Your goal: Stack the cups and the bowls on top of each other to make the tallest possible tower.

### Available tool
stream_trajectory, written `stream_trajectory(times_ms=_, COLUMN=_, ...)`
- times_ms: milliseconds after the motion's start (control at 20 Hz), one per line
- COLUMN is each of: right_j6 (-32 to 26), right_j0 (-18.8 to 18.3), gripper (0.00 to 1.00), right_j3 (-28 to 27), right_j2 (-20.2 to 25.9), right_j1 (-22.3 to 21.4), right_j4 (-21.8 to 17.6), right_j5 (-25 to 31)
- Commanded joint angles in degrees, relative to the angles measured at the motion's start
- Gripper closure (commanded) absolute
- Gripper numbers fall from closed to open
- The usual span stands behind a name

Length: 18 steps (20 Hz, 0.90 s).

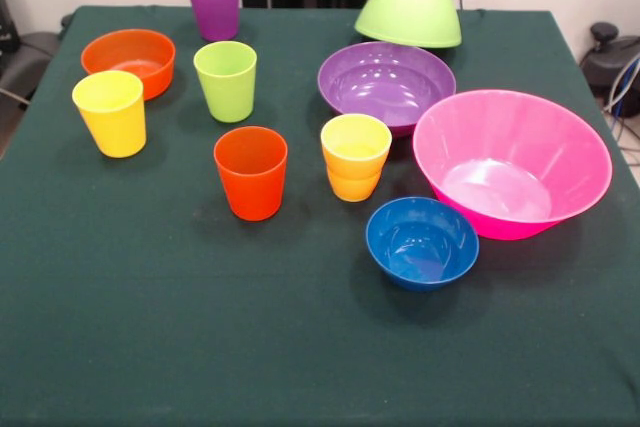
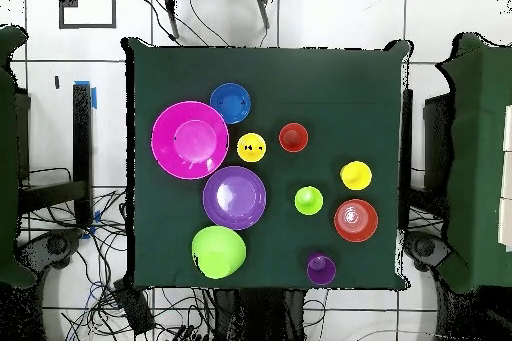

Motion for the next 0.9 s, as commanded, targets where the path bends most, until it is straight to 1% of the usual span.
stream_trajectory(times_ms=50, right_j6=10.03, right_j0=1.36, gripper=0.0, right_j3=-10.77, right_j2=9.07, right_j1=8.29, right_j4=7.4, right_j5=-1.8)
stream_trajectory(times_ms=250, right_j6=8.83, right_j0=1.81, gripper=0.0, right_j3=-11.75, right_j2=10.04, right_j1=9.81, right_j4=9.96, right_j5=-2.8)
stream_trajectory(times_ms=400, right_j6=7.91, right_j0=2.01, gripper=0.0, right_j3=-11.5, right_j2=10.35, right_j1=9.38, right_j4=11.29, right_j5=-2.47)
stream_trajectory(times_ms=700, right_j6=7.1, right_j0=1.66, gripper=0.0, right_j3=-11.27, right_j2=10.29, right_j1=9.08, right_j4=11.05, right_j5=-2.67)
stream_trajectory(times_ms=900, right_j6=7.04, right_j0=1.6, gripper=0.0, right_j3=-11.53, right_j2=10.18, right_j1=9.95, right_j4=10.85, right_j5=-3.19)
